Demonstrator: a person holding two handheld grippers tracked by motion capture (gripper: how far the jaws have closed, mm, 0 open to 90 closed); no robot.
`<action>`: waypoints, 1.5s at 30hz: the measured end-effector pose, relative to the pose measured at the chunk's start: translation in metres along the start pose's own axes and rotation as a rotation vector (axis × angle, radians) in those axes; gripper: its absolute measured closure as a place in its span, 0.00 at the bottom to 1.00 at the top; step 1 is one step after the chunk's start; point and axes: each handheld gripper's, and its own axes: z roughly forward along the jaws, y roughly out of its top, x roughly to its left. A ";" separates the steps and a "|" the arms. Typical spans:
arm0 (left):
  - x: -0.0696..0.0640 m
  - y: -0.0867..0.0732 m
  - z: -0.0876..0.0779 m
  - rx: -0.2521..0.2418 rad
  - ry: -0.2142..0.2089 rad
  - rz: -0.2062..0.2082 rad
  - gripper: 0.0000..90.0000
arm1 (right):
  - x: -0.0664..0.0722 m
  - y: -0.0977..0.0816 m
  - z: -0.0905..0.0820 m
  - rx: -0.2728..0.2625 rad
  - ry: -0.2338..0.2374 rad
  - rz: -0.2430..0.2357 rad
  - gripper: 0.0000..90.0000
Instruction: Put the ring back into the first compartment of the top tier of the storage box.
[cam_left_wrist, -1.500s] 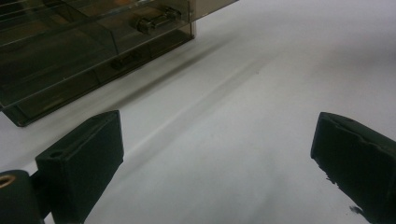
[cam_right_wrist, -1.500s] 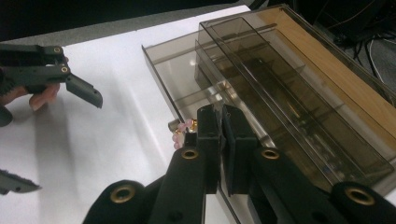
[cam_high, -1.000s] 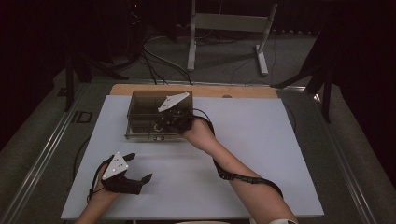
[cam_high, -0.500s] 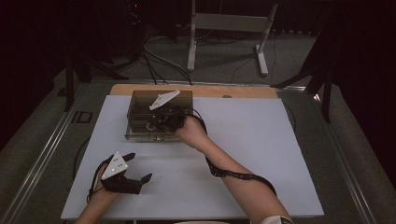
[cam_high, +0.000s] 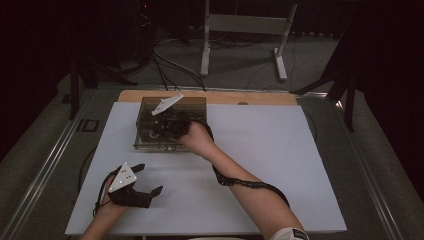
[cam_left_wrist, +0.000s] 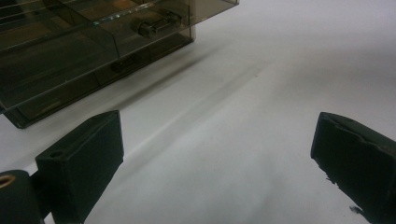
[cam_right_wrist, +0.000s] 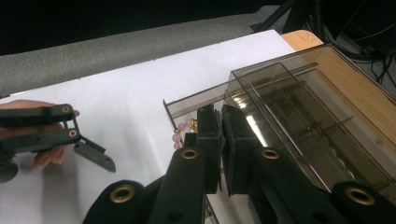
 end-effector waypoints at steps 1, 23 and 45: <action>0.000 0.000 0.000 0.002 -0.001 0.002 0.05 | 0.000 0.001 0.002 0.001 0.001 0.004 0.97; 0.000 0.000 -0.002 -0.007 -0.001 -0.001 0.05 | -0.005 0.017 0.034 0.035 -0.001 0.011 0.97; 0.000 -0.001 -0.001 0.000 0.001 -0.001 0.05 | -0.013 0.018 0.036 0.019 0.044 0.060 0.27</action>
